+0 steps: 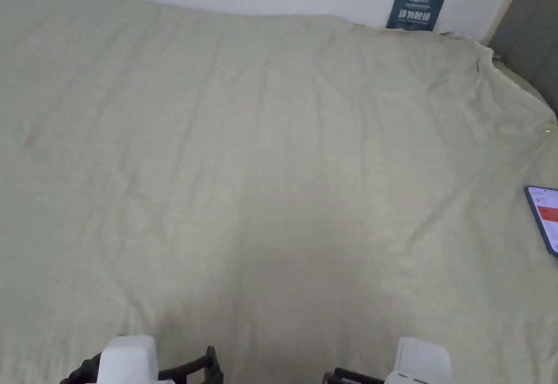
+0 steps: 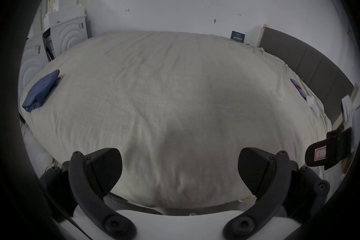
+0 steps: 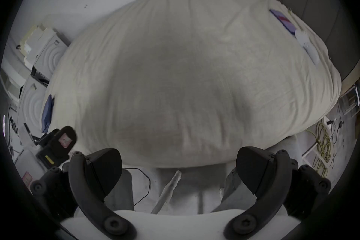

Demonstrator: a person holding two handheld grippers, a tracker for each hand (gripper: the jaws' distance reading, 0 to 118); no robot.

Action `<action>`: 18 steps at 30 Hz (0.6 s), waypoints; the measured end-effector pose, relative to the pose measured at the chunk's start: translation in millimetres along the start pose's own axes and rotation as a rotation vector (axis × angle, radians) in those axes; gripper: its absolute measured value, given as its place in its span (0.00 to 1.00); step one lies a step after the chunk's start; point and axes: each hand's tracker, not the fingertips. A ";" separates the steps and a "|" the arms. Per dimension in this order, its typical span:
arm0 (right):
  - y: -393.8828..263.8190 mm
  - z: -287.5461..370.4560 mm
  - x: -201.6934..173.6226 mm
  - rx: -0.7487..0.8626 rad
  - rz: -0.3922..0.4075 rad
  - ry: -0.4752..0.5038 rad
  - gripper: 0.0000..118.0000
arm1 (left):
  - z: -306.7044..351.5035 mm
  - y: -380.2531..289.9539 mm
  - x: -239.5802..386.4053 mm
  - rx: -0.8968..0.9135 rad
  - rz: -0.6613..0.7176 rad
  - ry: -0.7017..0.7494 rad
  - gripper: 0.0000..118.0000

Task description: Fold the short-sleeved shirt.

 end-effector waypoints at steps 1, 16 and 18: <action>9.4 -5.2 3.4 0.017 -0.005 -0.020 0.98 | -9.0 9.5 -4.9 -0.009 0.030 0.014 1.00; 232.6 -129.7 71.7 0.323 -0.110 -0.501 0.98 | -210.7 199.5 -53.2 0.136 0.190 0.284 1.00; 242.3 -142.4 77.6 0.336 -0.143 -0.466 0.98 | -233.7 210.5 -52.0 0.083 0.192 0.313 1.00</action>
